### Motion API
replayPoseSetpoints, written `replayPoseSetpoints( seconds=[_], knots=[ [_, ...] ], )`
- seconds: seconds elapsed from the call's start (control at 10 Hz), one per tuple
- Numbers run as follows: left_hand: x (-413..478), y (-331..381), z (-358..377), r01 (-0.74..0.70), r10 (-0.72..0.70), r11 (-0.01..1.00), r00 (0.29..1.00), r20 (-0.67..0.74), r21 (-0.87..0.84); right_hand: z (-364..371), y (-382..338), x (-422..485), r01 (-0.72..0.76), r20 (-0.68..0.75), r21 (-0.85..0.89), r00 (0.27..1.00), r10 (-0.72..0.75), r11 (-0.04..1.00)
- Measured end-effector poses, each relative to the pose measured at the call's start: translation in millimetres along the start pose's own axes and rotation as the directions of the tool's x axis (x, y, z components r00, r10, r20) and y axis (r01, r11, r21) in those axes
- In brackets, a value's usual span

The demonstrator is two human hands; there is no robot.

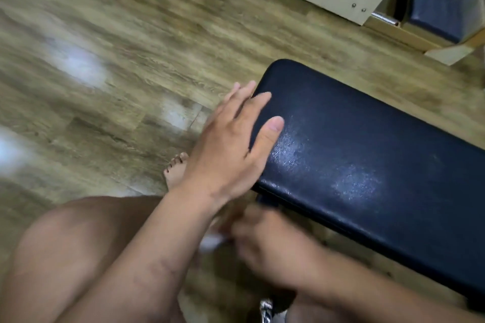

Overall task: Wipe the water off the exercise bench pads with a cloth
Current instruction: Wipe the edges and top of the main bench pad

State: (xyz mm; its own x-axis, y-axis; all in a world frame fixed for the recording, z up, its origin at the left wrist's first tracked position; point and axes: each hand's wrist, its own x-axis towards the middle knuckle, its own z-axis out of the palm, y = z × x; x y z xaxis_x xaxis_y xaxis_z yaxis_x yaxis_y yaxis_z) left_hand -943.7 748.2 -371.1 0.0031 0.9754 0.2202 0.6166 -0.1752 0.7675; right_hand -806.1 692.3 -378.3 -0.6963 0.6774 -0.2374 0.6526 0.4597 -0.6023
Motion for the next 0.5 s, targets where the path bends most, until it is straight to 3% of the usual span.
replayPoseSetpoints(
  seconds=[0.1,0.2,0.3,0.4,0.5],
  knots=[
    [-8,3,17,-0.037,0.004,0.989,0.975,0.220,0.146,-60,42,-33,-0.123,-0.263,-0.127,0.961,0.086,0.984],
    [-22,9,38,-0.284,-0.113,0.821,0.770,0.629,0.495,-145,148,-88,-0.717,-0.731,-0.049,0.500,0.464,0.695],
    [-20,10,38,-0.236,-0.137,0.827,0.796,0.590,0.510,-149,180,-104,-0.874,-0.722,0.232,0.140,0.678,0.428],
    [0,18,29,-0.031,-0.021,0.965,0.980,0.196,0.261,-57,120,-33,-0.836,-0.730,0.085,0.318,0.605,0.543],
    [7,23,29,-0.053,0.057,0.983,0.998,-0.016,0.177,-1,35,-1,-0.489,-0.446,-0.108,0.802,0.397,0.866]
  ],
)
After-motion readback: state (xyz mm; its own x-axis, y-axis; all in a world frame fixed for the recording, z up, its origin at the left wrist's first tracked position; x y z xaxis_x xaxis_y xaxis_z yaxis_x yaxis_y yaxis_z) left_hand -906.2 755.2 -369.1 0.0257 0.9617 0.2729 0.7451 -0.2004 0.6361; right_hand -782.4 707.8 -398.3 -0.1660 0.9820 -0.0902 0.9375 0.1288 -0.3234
